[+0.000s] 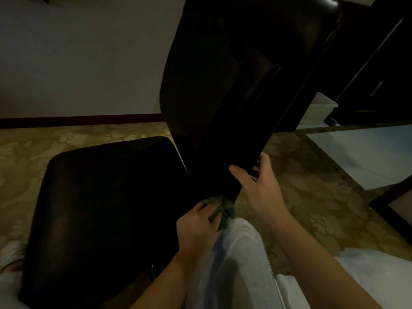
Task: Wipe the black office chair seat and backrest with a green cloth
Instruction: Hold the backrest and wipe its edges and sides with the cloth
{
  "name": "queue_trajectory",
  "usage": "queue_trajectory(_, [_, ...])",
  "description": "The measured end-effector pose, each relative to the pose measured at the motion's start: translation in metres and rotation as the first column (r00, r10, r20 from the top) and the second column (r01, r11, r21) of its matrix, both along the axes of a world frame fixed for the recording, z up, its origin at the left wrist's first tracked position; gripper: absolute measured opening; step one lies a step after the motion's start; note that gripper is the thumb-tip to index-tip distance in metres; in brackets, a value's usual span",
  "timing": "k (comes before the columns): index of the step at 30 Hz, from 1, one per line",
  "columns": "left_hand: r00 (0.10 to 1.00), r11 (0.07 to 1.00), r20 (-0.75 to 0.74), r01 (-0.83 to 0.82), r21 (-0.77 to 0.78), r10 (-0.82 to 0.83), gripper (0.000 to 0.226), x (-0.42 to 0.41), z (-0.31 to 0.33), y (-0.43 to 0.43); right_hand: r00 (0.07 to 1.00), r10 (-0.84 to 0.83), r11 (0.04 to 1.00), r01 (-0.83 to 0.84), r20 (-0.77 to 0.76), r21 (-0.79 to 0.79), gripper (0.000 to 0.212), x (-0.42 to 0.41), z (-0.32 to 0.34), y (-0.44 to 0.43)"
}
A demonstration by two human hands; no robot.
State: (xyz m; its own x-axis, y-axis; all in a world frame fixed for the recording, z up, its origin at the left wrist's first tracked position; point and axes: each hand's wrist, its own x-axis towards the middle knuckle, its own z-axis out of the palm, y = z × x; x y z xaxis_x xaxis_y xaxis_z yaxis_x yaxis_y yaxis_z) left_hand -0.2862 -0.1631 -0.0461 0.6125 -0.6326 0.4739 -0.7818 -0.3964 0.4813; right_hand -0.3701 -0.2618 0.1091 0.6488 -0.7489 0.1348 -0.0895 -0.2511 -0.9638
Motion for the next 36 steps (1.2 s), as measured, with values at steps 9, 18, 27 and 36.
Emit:
queue_trajectory(9, [0.998,0.997,-0.063,0.021,0.073,-0.016,0.022,-0.001,-0.019,0.007,1.000,-0.018,1.000,0.018,0.007,0.009,0.040,0.001,0.000,0.005])
queue_trajectory(18, [0.996,0.997,-0.092,0.002,0.080,0.005,0.023,0.002,-0.022,0.017,1.000,-0.009,1.000,0.008,0.019,0.026,0.041,-0.001,-0.003,0.005])
queue_trajectory(27, [0.995,0.980,-0.103,-0.039,-0.194,0.019,0.032,-0.009,0.025,0.004,0.999,-0.020,1.000,0.019,0.037,0.021,0.037,0.002,-0.006,0.005])
queue_trajectory(36, [0.998,0.988,-0.067,-0.005,0.153,0.016,0.020,-0.001,-0.016,0.008,0.999,-0.018,0.999,0.017,0.041,0.036,0.043,0.003,-0.009,0.003])
